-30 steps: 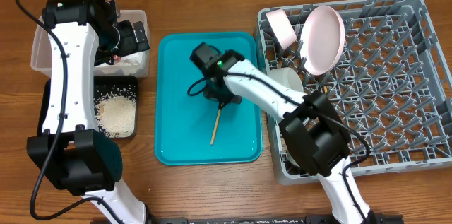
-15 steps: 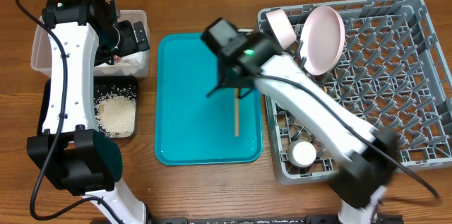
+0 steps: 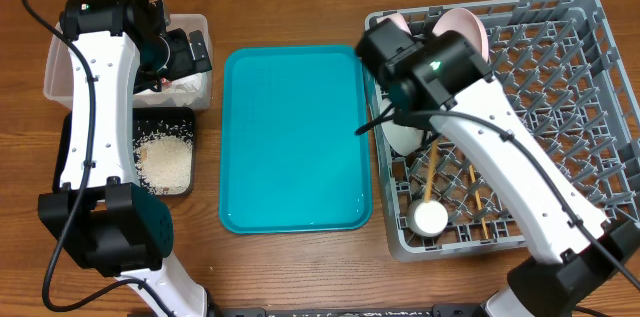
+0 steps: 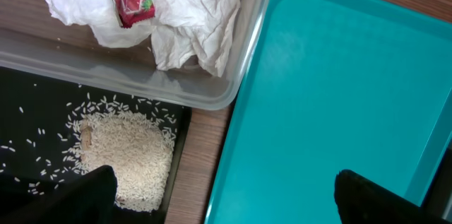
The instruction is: Sort waste into correct bins and load items into the dishwasher
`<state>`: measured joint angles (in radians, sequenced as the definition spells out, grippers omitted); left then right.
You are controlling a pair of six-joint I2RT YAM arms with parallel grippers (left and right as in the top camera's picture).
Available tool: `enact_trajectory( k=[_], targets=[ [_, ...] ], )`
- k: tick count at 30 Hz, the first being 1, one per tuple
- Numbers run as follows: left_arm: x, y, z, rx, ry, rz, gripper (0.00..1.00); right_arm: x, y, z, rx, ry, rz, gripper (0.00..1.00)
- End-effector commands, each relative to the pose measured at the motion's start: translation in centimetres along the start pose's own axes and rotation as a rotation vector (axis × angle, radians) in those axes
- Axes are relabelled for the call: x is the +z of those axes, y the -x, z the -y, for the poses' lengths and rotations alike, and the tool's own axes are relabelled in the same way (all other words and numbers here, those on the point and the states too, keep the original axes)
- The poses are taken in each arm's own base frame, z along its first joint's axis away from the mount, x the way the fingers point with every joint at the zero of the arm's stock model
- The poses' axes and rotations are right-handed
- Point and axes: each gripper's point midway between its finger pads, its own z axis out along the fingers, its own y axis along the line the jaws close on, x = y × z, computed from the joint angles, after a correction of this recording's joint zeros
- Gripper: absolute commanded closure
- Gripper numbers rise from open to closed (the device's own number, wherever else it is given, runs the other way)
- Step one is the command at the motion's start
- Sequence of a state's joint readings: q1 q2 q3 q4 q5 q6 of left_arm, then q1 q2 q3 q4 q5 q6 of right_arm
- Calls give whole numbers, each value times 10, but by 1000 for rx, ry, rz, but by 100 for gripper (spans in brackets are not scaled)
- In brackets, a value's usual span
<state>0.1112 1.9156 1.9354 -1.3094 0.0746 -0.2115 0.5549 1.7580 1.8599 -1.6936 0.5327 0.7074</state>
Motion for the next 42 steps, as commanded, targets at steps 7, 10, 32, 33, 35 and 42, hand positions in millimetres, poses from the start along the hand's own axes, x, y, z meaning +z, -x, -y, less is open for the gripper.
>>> enact_trajectory(
  k=[7, 10, 32, 33, 35, 42],
  targets=[
    [-5, 5, 3, -3, -8, 20, 0, 51, -11, 36, -82, -148, -114, 96],
    [-5, 5, 3, -3, -8, 20, 0, 57, -12, 41, -70, -160, -125, 74],
    [-5, 5, 2, -3, -8, 20, 0, -65, 20, 71, 86, 303, 178, 51],
    [-5, 5, 2, -3, -8, 20, 0, -77, 18, 75, 98, 341, 205, 46],
    [-5, 5, 2, -3, -8, 20, 0, -97, 13, 86, 123, 399, 255, 17],
    [-5, 5, 2, -3, -8, 20, 0, -143, -15, 115, 169, 550, 369, 0]
  ],
)
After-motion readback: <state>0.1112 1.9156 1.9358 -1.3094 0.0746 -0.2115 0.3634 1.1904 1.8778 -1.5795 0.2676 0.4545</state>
